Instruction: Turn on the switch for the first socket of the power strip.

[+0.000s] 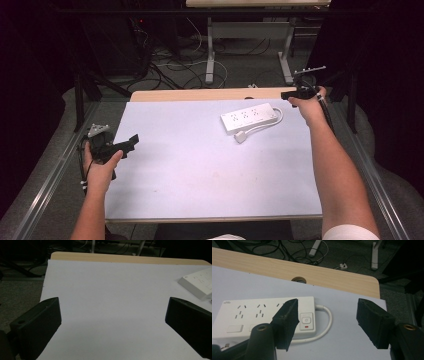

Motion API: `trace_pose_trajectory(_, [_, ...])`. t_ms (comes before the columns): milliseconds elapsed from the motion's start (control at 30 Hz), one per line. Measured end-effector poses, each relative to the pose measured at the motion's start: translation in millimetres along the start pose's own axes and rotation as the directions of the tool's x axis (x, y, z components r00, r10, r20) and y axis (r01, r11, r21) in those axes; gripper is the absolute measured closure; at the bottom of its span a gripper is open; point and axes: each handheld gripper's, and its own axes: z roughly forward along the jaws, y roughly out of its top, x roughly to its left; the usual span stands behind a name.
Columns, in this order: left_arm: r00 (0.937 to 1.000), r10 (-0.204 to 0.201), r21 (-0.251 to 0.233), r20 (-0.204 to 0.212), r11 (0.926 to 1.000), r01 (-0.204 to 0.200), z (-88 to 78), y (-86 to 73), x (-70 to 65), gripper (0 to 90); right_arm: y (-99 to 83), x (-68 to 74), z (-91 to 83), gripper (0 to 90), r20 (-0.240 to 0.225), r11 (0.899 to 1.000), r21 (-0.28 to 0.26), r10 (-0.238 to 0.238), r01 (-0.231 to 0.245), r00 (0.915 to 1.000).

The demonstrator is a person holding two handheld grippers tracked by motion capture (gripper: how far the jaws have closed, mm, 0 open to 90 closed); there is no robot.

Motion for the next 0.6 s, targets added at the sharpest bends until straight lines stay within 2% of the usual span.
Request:
trace_pose_trajectory(333, [1.0000,-0.005,0.000,-0.008,1.0000,0.005,-1.4,0.0,1.4,0.2,-2.2,11.6,17.4,44.2,-0.029,1.000,0.025,-0.012,0.013,0.9995])
trace_pose_trajectory(567, [1.0000,-0.002,0.003,-0.010,1.0000,0.002,-1.2,-0.3,1.6,0.2,-3.1,17.6,26.9,45.8,-0.048,0.999,0.031,-0.018,0.020,0.9987])
trace_pose_trajectory(600, [0.9999,-0.002,0.005,-0.011,1.0000,0.002,-1.3,-0.4,1.6,0.2,-3.4,18.9,29.3,45.8,-0.044,0.999,0.033,-0.005,0.007,0.9990])
